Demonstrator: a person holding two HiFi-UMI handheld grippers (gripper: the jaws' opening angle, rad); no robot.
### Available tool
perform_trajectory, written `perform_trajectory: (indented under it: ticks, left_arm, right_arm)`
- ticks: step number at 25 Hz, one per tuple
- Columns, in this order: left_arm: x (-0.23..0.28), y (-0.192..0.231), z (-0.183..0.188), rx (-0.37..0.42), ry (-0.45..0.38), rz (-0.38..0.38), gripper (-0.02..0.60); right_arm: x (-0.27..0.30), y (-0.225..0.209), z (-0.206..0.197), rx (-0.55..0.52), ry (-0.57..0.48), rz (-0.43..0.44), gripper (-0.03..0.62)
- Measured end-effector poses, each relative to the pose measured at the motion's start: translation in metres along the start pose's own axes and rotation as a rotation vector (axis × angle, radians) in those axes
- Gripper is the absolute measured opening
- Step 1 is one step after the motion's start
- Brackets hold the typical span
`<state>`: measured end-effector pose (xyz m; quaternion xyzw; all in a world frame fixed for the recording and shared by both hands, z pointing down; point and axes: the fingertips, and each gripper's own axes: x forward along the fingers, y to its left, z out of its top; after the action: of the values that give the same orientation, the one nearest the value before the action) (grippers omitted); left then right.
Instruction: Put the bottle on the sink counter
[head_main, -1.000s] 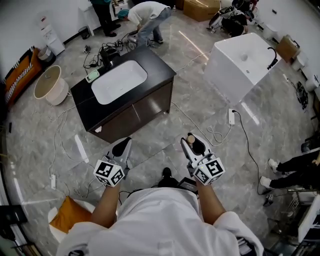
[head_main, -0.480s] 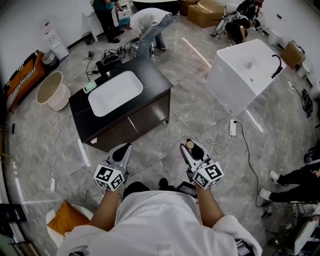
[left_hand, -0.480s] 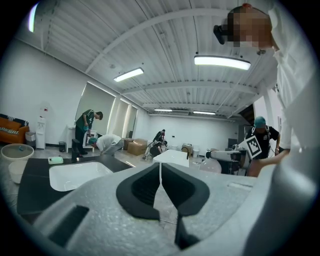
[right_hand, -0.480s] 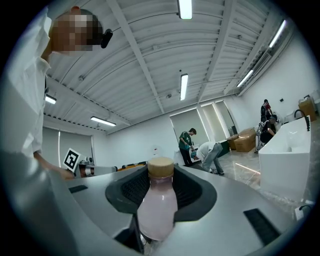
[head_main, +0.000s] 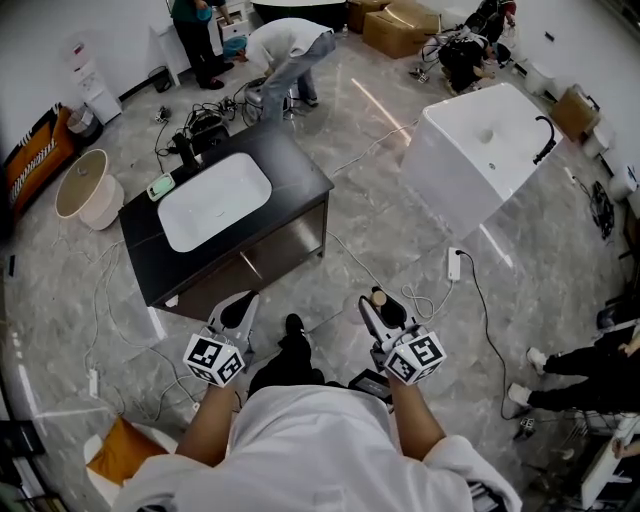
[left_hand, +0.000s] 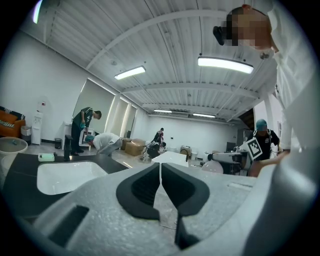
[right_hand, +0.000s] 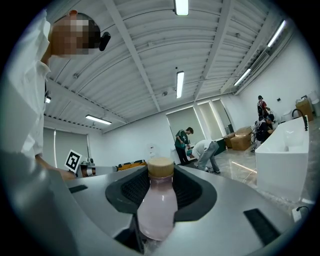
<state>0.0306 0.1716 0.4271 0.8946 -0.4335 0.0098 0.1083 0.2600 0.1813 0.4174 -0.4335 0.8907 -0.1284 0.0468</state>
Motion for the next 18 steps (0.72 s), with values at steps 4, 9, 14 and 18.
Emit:
perform_trajectory:
  ticks: [4, 9, 14, 18]
  left_arm:
    - [0.025, 0.035, 0.001, -0.028, -0.003, 0.007, 0.025]
    - [0.064, 0.083, 0.018, -0.044, -0.021, 0.005, 0.025]
    - [0.103, 0.128, 0.033, -0.052, -0.023, -0.006, 0.026]
    - [0.13, 0.163, 0.048, -0.041, -0.039, -0.018, 0.025]
  right_arm:
    - [0.035, -0.015, 0.008, -0.004, 0.008, 0.003, 0.144]
    - [0.094, -0.032, 0.03, -0.038, 0.02, 0.031, 0.144]
    - [0.152, -0.051, 0.051, -0.048, 0.014, 0.036, 0.144]
    - [0.199, -0.062, 0.063, -0.049, 0.018, 0.05, 0.144]
